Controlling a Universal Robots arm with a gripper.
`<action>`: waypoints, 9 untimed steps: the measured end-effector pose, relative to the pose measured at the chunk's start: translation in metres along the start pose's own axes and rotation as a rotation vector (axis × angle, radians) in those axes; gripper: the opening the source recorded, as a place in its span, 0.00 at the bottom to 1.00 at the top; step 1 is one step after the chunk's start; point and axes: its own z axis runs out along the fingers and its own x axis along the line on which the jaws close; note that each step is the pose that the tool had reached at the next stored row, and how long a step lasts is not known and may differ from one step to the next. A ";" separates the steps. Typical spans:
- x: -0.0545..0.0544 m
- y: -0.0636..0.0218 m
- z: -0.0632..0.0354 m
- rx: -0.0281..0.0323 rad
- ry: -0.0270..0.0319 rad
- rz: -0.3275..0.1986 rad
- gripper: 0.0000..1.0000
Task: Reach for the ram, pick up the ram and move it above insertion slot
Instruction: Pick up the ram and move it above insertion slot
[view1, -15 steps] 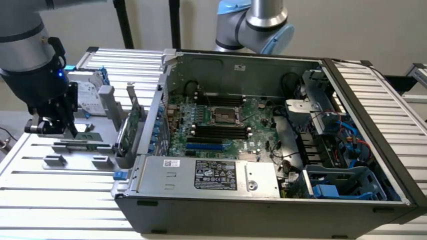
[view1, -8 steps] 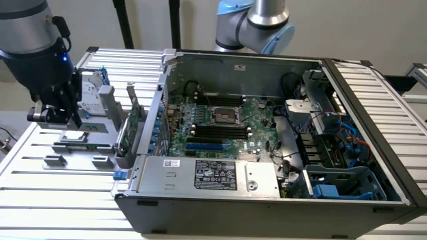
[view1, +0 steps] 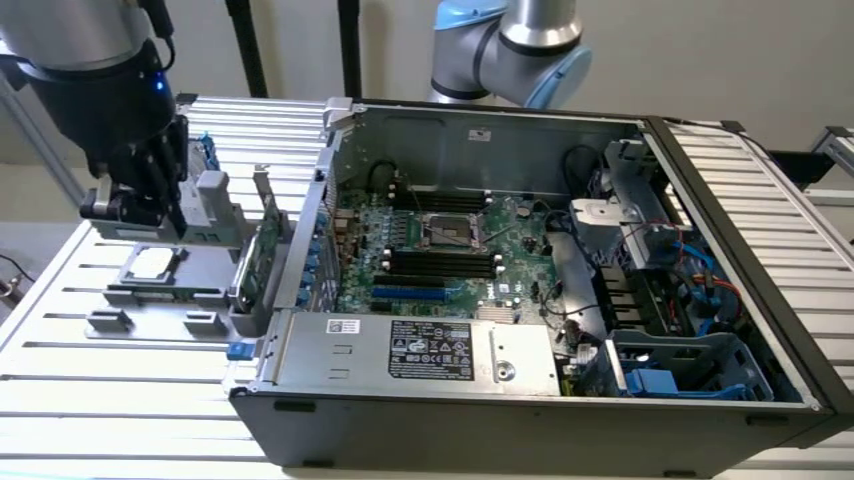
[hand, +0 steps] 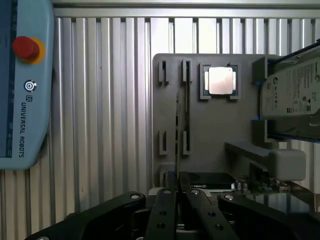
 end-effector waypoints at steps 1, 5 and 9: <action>0.000 -0.0040 -0.0034 -0.0001 -0.0018 0.000 0.13; -0.001 -0.0200 -0.0169 -0.0002 -0.0096 -0.001 0.13; -0.002 -0.0367 -0.0303 -0.0005 -0.0181 -0.002 0.13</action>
